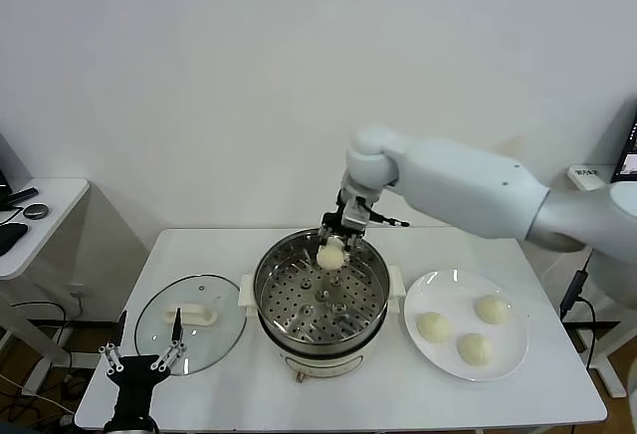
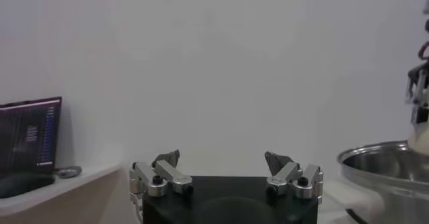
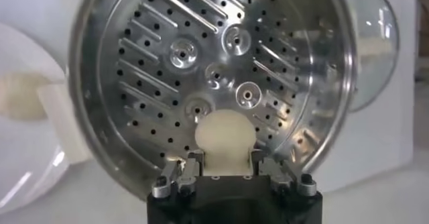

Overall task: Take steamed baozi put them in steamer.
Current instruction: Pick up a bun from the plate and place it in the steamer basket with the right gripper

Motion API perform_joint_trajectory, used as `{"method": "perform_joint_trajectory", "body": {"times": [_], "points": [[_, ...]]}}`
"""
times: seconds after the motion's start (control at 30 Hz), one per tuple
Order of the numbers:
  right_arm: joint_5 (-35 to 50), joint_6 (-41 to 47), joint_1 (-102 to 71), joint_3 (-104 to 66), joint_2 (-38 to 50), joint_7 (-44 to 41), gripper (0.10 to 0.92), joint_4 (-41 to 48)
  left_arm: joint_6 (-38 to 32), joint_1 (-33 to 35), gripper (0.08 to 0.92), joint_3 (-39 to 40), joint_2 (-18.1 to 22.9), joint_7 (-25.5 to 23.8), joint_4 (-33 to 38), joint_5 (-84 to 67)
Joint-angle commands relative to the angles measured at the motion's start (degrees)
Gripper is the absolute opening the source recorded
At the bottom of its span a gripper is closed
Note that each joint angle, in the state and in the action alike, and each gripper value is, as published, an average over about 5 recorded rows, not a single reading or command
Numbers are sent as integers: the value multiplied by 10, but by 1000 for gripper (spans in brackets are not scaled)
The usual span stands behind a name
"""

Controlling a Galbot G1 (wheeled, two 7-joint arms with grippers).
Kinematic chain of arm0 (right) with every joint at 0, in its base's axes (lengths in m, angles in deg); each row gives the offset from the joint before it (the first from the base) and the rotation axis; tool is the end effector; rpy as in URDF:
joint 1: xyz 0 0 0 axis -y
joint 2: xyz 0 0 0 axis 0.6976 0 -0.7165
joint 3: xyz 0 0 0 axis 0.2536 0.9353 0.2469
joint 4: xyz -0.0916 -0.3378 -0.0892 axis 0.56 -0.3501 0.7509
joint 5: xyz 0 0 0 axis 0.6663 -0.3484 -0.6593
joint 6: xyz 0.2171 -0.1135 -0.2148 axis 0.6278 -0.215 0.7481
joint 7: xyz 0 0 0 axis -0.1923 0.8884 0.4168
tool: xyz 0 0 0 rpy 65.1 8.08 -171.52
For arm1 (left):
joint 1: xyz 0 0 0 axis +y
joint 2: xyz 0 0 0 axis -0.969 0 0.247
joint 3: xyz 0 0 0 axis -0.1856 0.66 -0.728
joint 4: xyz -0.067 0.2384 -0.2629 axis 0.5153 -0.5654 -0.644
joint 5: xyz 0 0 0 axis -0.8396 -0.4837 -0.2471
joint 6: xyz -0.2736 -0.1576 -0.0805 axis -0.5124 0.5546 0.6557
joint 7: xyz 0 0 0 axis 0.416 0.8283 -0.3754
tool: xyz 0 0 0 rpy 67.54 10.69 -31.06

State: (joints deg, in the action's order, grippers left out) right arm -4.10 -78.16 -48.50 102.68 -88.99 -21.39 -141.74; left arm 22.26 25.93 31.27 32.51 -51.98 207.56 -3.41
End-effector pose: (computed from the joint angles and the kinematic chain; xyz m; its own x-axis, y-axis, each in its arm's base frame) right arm 0.5473 0.1100 -0.0634 -0.1207 -0.2188 0.9683 -0.0996 -0.9678 -0.2311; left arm 0.0890 0.0802 -0.3316 -0.9826 -0.1050 -0.1535 -0.1270 0.9818 0.1413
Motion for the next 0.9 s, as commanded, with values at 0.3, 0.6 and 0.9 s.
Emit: {"method": "perform_joint_trajectory", "body": {"times": [0.3,0.6,0.9], "points": [[-145,-97,-63,-40,-65,37,480,93,-2,-1,823,-5,0,0,-3,-1],[-150,-112,-73,-47,-72,48,669,112,-3,-4,823,-5,0,1,-10,-2],[78,-11,54,32,-2,25,821,-19,-3,-11,823,-4,-2,1,-11,-4]]}}
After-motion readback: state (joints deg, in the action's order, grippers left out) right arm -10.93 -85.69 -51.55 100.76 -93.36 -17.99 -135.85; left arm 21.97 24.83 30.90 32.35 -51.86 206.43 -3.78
